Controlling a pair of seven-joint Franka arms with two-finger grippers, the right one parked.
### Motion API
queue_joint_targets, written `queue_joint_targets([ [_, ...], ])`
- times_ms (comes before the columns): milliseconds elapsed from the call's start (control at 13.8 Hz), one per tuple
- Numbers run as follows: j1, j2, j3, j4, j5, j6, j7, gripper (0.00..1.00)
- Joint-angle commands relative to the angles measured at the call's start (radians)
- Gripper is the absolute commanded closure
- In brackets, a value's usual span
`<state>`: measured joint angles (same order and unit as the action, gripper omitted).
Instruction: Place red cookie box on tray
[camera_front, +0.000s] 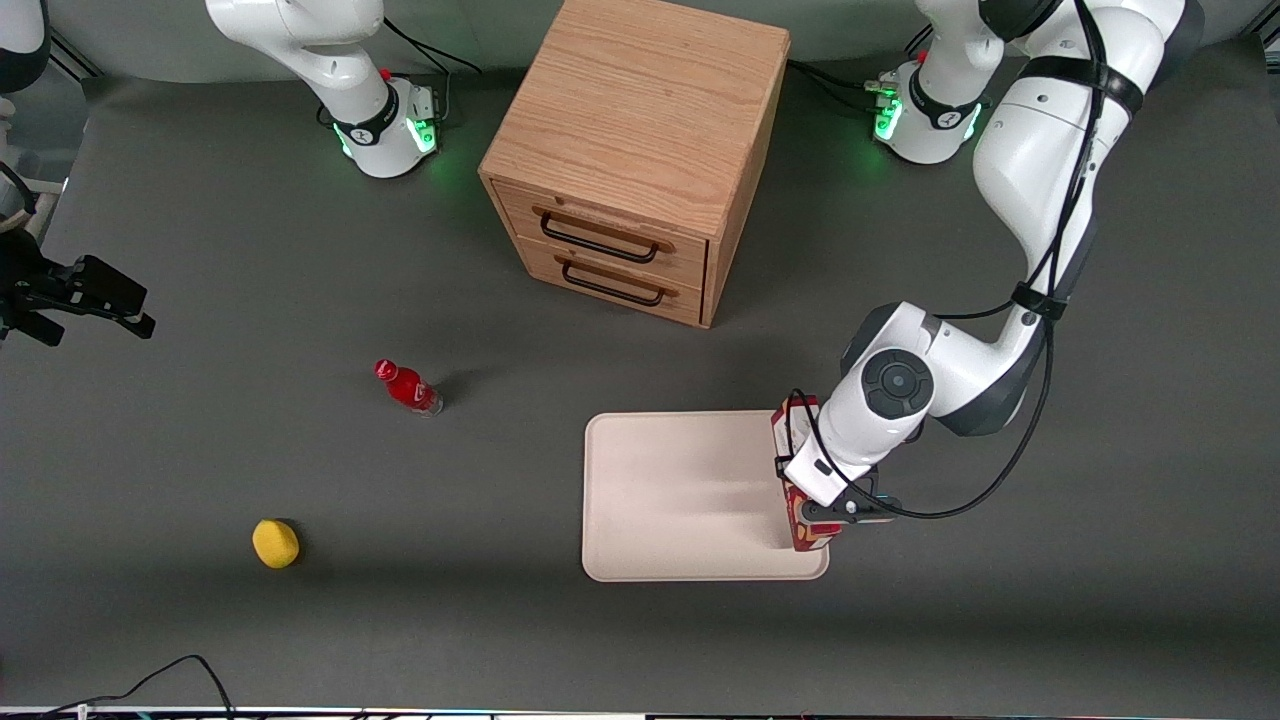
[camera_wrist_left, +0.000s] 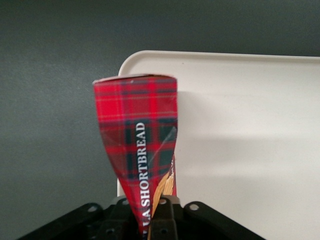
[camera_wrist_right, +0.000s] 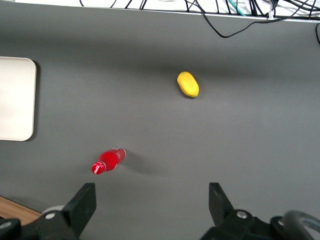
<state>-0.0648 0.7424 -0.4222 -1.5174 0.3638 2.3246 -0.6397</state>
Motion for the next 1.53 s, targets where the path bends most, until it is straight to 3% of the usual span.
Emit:
queue_joint_targets([
  [0,0.0,0.002,-0.003,0.025,0.032,-0.023,-0.029,0.0],
  [218,0.01,-0.03,-0.003,0.023,0.027,-0.08,-0.018,0.0],
  [364,0.02,-0.108,-0.007,0.025,0.009,-0.241,0.0,0.0],
  [655,0.08,-0.357,0.035,0.036,-0.225,-0.589,0.229,0.0],
  [945,0.074,-0.592,0.21,0.017,-0.308,-0.873,0.46,0.0],
  [1091,0.074,-0.746,0.281,-0.109,-0.31,-0.922,0.572,0.0],
  [1309,0.071,-0.992,0.376,-0.413,-0.33,-0.82,0.67,0.0],
  [1455,0.068,-1.009,0.43,-0.432,-0.385,-0.823,0.686,0.0],
])
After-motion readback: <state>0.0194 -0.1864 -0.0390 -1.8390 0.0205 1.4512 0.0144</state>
